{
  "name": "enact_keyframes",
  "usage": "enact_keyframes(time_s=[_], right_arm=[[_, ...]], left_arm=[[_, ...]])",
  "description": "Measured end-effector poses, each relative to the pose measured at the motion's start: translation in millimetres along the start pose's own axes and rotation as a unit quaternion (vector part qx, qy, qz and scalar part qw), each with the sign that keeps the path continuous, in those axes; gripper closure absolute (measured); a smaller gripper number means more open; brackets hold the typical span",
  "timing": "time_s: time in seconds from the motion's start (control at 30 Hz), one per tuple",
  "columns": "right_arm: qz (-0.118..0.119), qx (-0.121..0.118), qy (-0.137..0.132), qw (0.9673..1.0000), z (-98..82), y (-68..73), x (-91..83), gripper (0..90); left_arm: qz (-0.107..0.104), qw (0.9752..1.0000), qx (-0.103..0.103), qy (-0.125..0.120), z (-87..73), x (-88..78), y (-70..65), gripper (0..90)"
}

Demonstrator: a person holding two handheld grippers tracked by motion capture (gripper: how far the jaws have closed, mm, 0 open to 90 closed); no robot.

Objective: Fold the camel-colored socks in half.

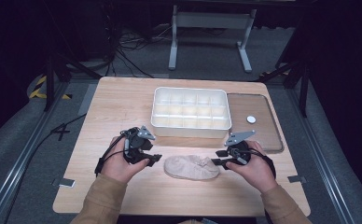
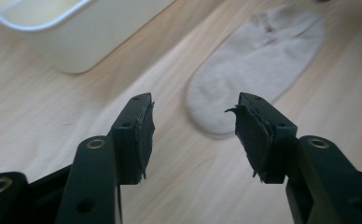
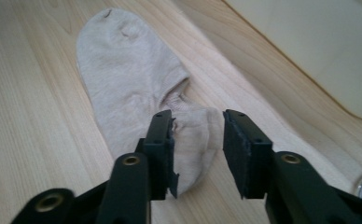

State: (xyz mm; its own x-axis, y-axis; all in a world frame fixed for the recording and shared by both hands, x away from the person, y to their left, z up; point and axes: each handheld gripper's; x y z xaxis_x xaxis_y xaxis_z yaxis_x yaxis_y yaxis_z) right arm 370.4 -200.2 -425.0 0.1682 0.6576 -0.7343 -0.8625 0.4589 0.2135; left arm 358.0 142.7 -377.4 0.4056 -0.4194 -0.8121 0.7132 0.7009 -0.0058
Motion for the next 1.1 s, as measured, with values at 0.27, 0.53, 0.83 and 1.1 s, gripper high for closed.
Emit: enact_keyframes(time_s=[0.27,0.53,0.83,1.1], right_arm=[[0.020,-0.028,-0.012,0.9993,5.1,10.4,2.2,85.6],[0.069,-0.016,-0.047,0.9964,8.9,12.5,4.2,89.7],[0.027,-0.043,-0.009,0.9987,11.2,23.1,29.1,89.5],[0.033,-0.059,0.000,0.9977,14.2,32.0,49.7,89.1]], left_arm=[[0.009,0.9995,0.015,0.028,3.5,-2.1,-6.2,51.0],[0.001,0.9996,0.017,0.023,4.2,-1.6,-6.7,51.5],[0.003,0.9993,0.020,0.032,4.6,3.2,-9.2,50.2],[-0.001,0.9982,0.030,0.051,4.2,14.8,-13.2,51.0]])
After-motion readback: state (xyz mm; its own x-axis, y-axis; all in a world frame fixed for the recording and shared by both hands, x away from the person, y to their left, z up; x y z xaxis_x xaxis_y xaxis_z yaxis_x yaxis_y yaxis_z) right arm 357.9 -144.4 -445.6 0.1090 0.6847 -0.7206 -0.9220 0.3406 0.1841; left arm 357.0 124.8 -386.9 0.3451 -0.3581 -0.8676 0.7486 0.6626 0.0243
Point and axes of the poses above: each handheld gripper's, and its own axes: x roughly forward along the jaws, z roughly out of its top, y roughly to its left, and after that the axes turned 9 degrees about z, right-handed
